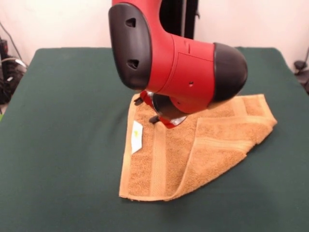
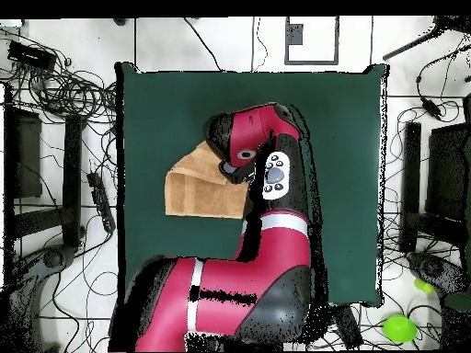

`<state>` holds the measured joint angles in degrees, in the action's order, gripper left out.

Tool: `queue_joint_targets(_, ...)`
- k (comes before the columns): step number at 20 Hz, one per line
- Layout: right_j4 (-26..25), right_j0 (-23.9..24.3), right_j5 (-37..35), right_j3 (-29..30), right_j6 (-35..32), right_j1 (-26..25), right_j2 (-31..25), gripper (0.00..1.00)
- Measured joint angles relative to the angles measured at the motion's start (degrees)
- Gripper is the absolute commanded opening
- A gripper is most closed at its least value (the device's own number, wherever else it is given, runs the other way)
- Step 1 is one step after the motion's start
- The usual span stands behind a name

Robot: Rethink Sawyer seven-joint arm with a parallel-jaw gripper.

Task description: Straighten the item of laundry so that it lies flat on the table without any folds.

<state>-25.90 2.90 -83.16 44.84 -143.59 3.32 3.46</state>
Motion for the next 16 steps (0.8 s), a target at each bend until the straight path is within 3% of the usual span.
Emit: queue_joint_targets(16, -4.81, 0.14, -0.02, 3.04, 0.0, 0.74, 0.19, 1.0)
